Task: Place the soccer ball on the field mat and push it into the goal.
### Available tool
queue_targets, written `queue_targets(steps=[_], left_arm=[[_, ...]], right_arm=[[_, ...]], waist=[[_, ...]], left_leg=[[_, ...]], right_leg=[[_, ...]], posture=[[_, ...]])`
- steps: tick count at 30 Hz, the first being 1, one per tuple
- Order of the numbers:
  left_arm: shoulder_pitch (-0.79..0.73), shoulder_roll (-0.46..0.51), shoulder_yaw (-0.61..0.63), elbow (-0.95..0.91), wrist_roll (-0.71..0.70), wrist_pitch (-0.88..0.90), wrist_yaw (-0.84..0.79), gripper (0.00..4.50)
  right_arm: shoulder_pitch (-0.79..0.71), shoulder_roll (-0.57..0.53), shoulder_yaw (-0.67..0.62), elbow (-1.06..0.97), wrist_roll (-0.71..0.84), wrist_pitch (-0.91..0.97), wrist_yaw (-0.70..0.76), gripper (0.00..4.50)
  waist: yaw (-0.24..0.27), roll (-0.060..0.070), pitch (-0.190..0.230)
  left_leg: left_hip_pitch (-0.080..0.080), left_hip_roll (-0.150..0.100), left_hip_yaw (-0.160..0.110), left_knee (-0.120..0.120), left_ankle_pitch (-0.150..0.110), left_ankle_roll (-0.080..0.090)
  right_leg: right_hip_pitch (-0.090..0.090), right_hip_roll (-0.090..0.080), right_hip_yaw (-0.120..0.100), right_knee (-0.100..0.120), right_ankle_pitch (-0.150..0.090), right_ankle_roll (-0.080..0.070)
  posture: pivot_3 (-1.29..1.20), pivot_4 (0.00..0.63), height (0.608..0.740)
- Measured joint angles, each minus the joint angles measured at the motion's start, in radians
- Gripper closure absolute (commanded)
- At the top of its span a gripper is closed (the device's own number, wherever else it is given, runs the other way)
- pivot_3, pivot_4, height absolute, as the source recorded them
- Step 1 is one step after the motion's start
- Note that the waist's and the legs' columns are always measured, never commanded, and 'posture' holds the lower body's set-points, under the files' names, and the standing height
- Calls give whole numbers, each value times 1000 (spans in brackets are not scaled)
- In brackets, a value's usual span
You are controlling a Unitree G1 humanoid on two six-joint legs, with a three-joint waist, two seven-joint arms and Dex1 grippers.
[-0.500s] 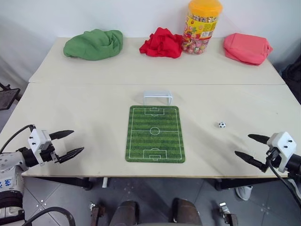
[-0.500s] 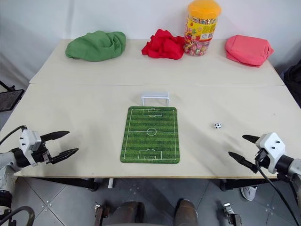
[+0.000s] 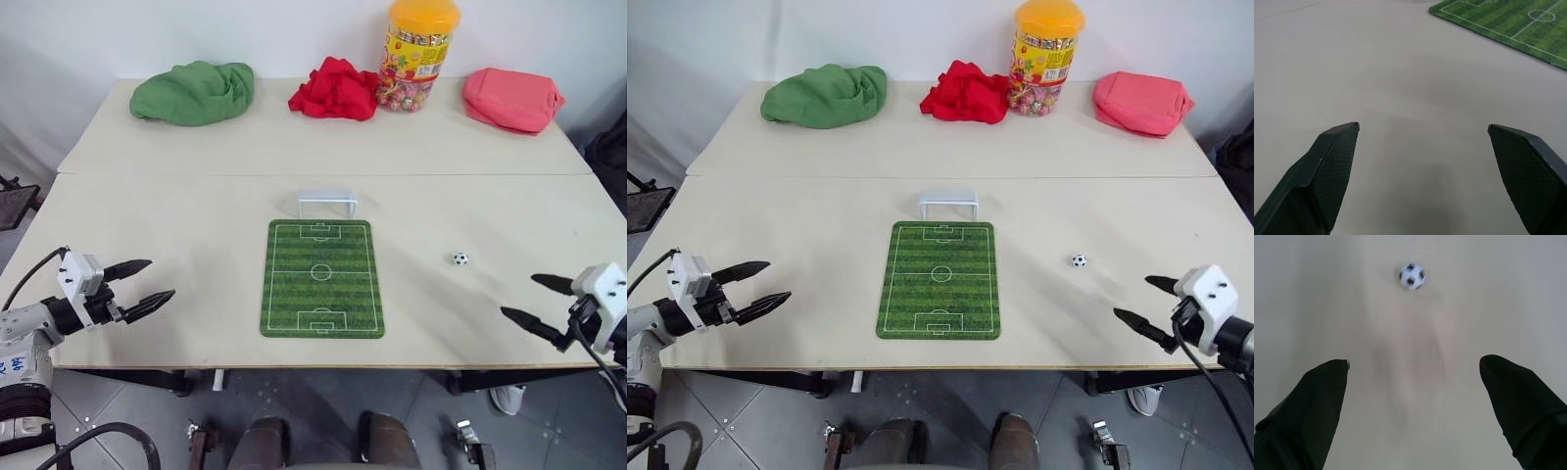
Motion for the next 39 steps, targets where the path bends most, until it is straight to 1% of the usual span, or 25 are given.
queue_targets(steps=[1,4,7,10,12,14,16,22,33,36,39], left_arm=[[-13,-10,-4,-6,0,-15,-8,0],[-48,-35,-5,-8,-37,20,-36,0],[-97,-72,-5,-1,-63,-24,-114,0],[-128,-106,-17,0,-86,-43,-204,0],[-136,-116,-32,7,-90,-46,-257,0],[-147,-126,-44,13,-90,-56,-274,0],[-152,-129,-48,16,-90,-63,-274,0],[-158,-132,-63,23,-90,-64,-275,0],[-149,-131,-64,12,-95,-54,-275,0],[-149,-131,-65,11,-95,-54,-275,0],[-151,-131,-66,11,-95,-54,-275,0]], right_arm=[[-21,-11,0,-42,22,50,-5,10],[-97,-19,15,-116,56,125,-15,10],[-229,-16,102,-136,60,165,-21,10],[-357,11,221,-76,26,176,-19,10],[-417,35,282,5,-8,170,-14,10],[-470,66,329,100,-39,149,-5,10],[-491,79,358,153,-56,123,9,10],[-563,100,378,359,-128,11,29,10],[-535,127,383,445,-158,-37,27,10],[-535,134,383,446,-159,-45,21,609],[-534,138,384,446,-170,-68,16,1596]], waist=[[1,0,0],[2,0,0],[1,-1,0],[0,-1,0],[0,-1,1],[1,-2,1],[2,-2,1],[-4,-2,1],[-13,-2,1],[-19,-2,1],[-21,-2,1]], left_leg=[[0,0,0,0,0,0],[0,2,0,1,0,-1],[-1,2,1,2,-1,-1],[-1,2,2,2,-1,-1],[-2,2,2,2,-1,-1],[-3,2,2,2,-1,-1],[-3,2,2,2,-1,-1],[-2,3,3,3,-1,0],[-2,3,3,3,-1,0],[-2,3,3,4,-1,0],[-2,3,3,4,-1,0]], right_leg=[[0,0,0,0,0,0],[0,2,0,0,0,-1],[0,2,1,0,1,-1],[-1,3,1,0,1,-1],[-2,3,1,0,1,-1],[-2,3,1,0,1,-1],[-3,3,1,0,1,-1],[-3,4,2,0,1,-1],[-2,4,2,0,1,-1],[-2,4,2,0,1,-1],[-1,4,2,0,1,-1]], posture=[[0,150,740],[0,150,740],[0,150,740],[0,150,740],[0,150,740],[0,150,740],[0,150,740],[0,150,740],[0,150,740],[0,150,740],[0,150,740]])
